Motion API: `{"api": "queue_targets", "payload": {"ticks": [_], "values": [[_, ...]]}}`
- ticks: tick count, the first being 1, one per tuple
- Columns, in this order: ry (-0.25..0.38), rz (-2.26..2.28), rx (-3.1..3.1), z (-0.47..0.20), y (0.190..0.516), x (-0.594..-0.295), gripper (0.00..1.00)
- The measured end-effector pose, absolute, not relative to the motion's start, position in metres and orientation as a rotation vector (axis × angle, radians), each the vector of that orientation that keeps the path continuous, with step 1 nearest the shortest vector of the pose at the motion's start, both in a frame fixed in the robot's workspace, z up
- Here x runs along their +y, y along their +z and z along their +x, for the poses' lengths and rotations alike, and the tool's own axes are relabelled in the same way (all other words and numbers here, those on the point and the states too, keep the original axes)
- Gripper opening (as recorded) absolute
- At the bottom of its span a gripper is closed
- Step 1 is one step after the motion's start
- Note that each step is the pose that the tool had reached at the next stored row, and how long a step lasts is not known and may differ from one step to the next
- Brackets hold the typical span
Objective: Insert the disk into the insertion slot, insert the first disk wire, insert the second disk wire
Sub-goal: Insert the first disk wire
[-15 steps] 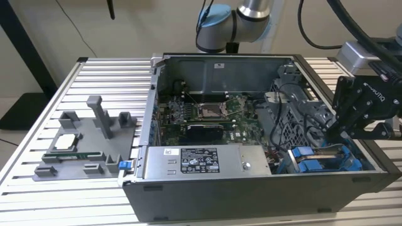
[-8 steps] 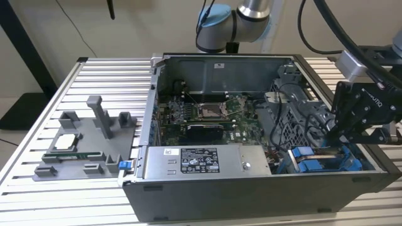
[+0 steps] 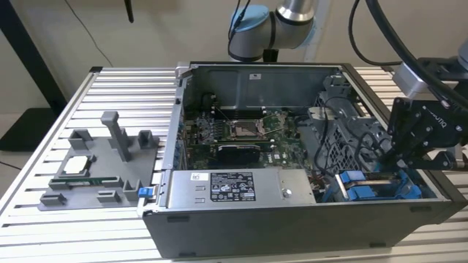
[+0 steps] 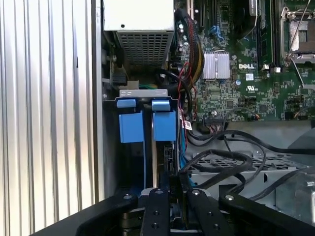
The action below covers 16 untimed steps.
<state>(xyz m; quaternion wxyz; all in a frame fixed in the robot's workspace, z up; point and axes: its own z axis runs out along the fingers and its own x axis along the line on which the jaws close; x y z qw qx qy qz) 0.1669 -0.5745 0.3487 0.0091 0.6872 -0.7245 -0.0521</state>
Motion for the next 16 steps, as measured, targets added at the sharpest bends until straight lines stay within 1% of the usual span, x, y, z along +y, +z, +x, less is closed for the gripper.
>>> {"api": "queue_targets", "payload": {"ticks": [16], "values": [[-0.161, 2.149, -2.259, 0.1694, 0.3406, -0.5745, 0.00]]}}
